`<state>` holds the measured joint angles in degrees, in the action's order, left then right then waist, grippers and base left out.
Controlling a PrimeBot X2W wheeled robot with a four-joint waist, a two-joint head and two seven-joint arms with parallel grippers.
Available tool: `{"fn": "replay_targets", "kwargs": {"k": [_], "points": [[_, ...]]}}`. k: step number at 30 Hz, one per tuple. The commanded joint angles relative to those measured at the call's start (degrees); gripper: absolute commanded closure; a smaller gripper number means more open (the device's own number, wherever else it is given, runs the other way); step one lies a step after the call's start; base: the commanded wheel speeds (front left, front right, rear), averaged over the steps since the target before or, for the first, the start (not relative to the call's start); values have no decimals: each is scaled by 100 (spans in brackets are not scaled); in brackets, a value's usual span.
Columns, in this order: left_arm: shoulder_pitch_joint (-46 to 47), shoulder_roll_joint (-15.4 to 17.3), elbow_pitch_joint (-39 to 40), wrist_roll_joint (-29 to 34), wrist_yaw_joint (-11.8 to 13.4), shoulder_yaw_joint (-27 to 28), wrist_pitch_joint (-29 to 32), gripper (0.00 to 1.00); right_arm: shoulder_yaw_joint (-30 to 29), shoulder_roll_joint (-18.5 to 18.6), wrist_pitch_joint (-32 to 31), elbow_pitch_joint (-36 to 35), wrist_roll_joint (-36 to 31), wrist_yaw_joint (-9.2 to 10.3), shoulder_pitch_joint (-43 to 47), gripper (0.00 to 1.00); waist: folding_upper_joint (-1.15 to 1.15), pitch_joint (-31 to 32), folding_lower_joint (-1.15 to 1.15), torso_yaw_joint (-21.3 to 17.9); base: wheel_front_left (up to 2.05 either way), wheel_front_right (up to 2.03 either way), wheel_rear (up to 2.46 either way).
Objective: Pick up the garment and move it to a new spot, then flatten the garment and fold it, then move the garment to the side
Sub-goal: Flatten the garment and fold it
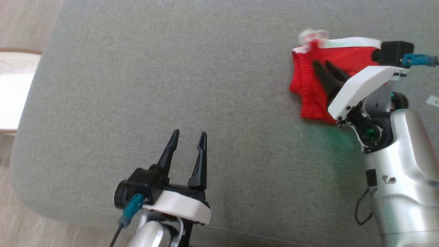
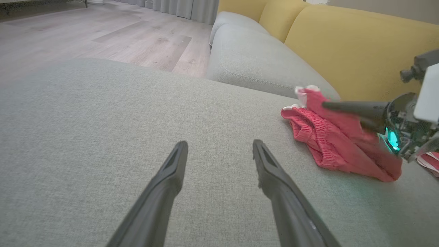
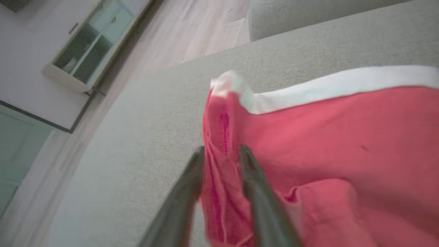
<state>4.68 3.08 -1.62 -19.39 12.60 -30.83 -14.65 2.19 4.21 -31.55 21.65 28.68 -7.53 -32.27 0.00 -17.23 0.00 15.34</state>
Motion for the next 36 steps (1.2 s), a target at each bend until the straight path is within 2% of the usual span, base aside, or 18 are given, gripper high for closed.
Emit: {"fn": "replay_targets", "kwargs": {"k": [1,5,8,10,17,20,27,36], "points": [[-47,-20,135,-6,4,195,-35,0,198,-128,141,-213,308,4,-130,0,0,131,0,-123,0,0,0],[-126,-20,20,86,-80,365,-35,0,511,-131,524,-356,936,4,116,0,0,411,0,-425,0,0,0],[-212,-20,-35,160,-162,540,-35,0,554,-132,860,-598,1055,4,424,0,0,633,0,-677,0,0,0],[-301,-20,-49,209,-208,688,-35,0,524,-110,1133,-791,871,4,675,0,0,783,0,-867,0,0,0],[-652,-20,-48,427,-380,1181,-35,0,426,524,2272,-1184,-127,4,1724,0,0,1254,0,-1355,0,0,0],[-817,-20,-88,557,-430,1343,-35,0,247,783,2851,-1147,-565,4,2207,0,0,1448,0,-1433,0,0,0],[-1234,-20,-163,838,-564,1702,-35,0,-253,834,4009,-863,-1060,4,3095,0,0,1792,0,-1438,0,0,0],[-1452,-20,-172,937,-654,1955,-35,0,-402,724,4491,-498,-1365,4,3425,0,0,1923,0,-1337,0,0,0]]}}
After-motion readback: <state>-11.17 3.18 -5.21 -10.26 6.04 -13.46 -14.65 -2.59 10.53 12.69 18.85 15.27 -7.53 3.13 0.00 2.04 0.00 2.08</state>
